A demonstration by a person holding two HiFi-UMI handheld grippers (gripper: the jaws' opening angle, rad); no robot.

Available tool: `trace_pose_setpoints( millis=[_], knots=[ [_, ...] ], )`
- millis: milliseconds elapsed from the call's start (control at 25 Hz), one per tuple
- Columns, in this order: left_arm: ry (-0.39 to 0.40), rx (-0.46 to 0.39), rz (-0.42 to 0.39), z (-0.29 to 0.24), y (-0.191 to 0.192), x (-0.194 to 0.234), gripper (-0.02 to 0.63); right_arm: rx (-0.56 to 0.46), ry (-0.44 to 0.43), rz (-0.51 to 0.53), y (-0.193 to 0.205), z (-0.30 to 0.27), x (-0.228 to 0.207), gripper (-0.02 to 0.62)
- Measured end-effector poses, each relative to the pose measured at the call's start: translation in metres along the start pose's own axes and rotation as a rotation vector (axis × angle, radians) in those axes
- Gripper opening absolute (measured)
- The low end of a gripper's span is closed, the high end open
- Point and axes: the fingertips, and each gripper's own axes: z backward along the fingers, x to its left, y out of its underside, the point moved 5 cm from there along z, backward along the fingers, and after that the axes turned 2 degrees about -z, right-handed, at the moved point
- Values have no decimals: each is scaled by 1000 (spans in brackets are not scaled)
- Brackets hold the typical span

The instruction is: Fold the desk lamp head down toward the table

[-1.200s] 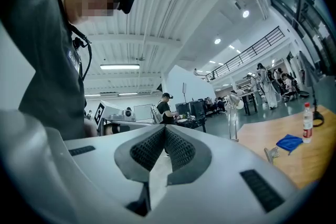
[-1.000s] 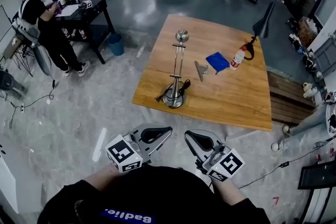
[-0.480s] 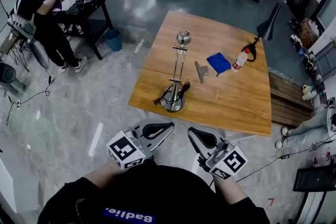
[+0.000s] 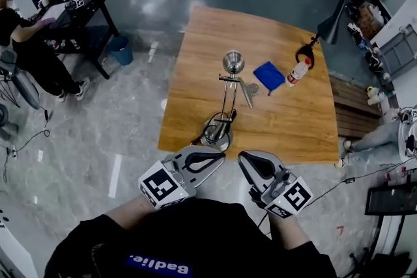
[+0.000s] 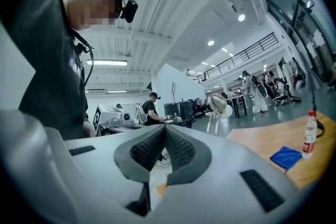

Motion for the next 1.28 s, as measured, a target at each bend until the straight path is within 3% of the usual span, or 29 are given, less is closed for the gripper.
trace_pose_setpoints(
  millis=[240, 680, 1280],
  knots=[
    [34, 8, 11, -13, -2, 31, 8, 3, 4, -11, -3, -23, -25, 6],
    [-31, 80, 16, -33, 31, 56, 8, 63, -46, -36, -6, -36, -74, 6],
    [-58, 173, 69, -39, 80, 76, 9, 100, -63, -64, 1, -48, -101, 7]
  ],
)
